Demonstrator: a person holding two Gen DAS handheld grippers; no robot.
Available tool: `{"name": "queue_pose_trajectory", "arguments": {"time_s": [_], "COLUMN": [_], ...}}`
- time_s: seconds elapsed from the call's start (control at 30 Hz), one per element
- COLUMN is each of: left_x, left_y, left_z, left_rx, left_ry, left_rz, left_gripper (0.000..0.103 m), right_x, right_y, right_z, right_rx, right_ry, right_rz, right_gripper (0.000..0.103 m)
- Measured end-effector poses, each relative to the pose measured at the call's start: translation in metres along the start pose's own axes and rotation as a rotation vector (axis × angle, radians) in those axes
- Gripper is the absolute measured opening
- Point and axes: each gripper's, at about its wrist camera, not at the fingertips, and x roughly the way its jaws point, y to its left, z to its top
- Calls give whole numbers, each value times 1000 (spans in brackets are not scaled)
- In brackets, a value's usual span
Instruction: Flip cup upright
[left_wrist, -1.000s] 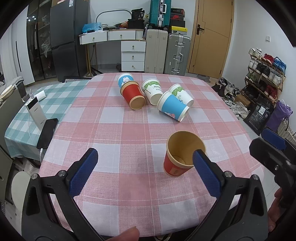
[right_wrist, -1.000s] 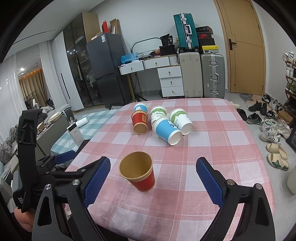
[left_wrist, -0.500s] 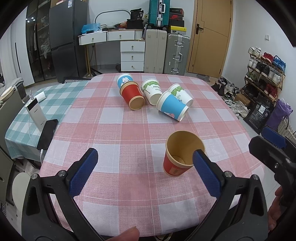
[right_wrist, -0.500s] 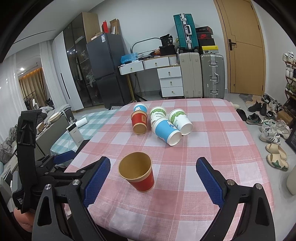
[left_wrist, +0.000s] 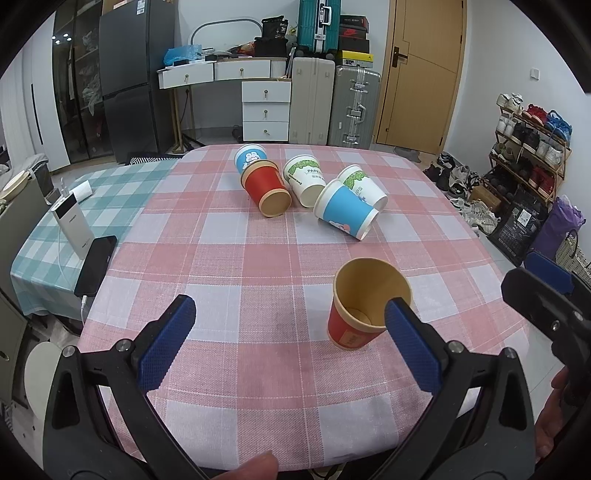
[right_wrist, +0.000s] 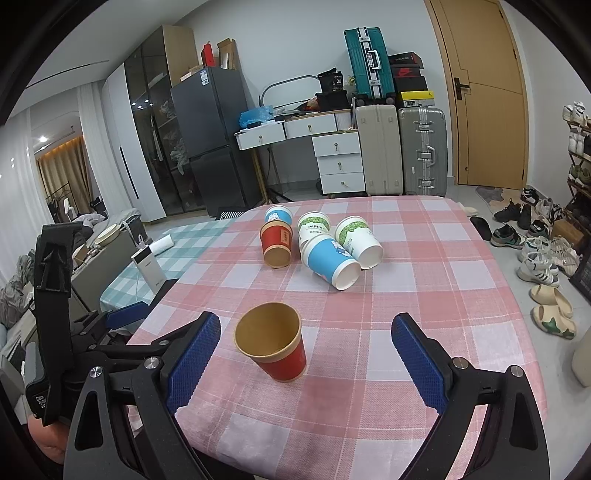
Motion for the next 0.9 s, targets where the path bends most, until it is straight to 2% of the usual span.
{"name": "queue_pose_trajectory", "arguments": {"time_s": [0.9], "left_x": [6], "left_y": [2], "left_z": [-4], "left_rx": [10], "left_ry": [17], "left_rz": [2], "left_gripper": [102], "right_x": [-1], "right_y": [-3], "right_z": [0], "right_rx": [4], "right_ry": [1], "right_rz": [-1], "right_gripper": [96]}}
